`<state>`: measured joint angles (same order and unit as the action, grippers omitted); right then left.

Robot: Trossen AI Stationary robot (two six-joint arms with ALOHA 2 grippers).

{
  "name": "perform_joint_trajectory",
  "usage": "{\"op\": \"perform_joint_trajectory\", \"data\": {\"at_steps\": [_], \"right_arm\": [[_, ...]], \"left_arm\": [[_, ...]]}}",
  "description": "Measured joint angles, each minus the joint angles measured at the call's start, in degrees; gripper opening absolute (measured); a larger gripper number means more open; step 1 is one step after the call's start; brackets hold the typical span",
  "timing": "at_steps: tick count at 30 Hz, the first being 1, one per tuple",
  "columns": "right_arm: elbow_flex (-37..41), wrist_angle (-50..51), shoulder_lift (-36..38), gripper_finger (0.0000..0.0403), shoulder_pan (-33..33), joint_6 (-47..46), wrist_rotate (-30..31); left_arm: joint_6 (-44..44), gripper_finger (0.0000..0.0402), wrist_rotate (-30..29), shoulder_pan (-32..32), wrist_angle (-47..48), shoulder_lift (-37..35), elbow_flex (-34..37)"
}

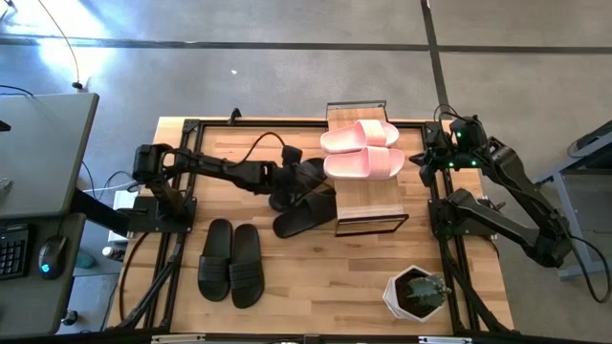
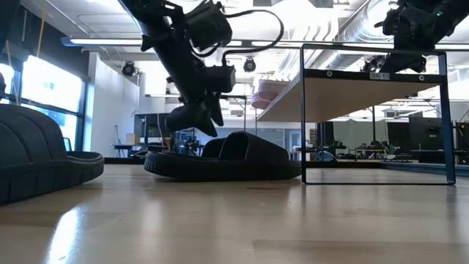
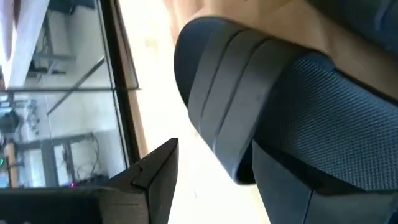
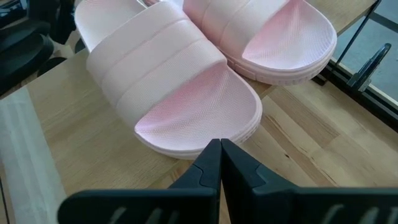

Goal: Pick and place slides into the shelf
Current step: Adjust the black slides under the shelf

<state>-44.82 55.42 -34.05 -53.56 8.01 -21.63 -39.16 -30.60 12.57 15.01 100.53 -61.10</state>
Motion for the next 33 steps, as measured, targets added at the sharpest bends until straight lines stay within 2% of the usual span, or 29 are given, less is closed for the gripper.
{"op": "perform_joint_trajectory", "data": {"at_steps": [4, 12, 18, 23, 27, 33], "right_arm": [[0.0, 0.0, 0.0, 0.0000, 0.0, 0.0, 0.0], [0.0, 0.0, 0.0, 0.0000, 0.0, 0.0, 0.0], [0.0, 0.0, 0.0, 0.0000, 0.0, 0.0, 0.0], [0.0, 0.0, 0.0, 0.0000, 0.0, 0.0, 0.0], [0.0, 0.0, 0.0, 0.0000, 0.0, 0.0, 0.0], [0.0, 0.0, 0.0, 0.0000, 0.0, 0.0, 0.0]], "left_arm": [[-2.7, 0.0188, 3.9, 0.6, 0.0, 0.0, 0.0], [-5.5, 0.0188, 4.1, 0.6, -2.1, 2.7, 0.0], [-8.0, 0.0188, 1.9, 0.6, -7.3, 6.2, 0.0], [-9.9, 0.0185, -4.9, 1.0, -11.5, 8.1, 0.0], [-10.1, 0.0148, -5.9, 2.1, -11.1, 8.2, 0.0], [-9.1, 0.0031, -6.2, 2.5, -10.7, 8.2, 0.0]]}}
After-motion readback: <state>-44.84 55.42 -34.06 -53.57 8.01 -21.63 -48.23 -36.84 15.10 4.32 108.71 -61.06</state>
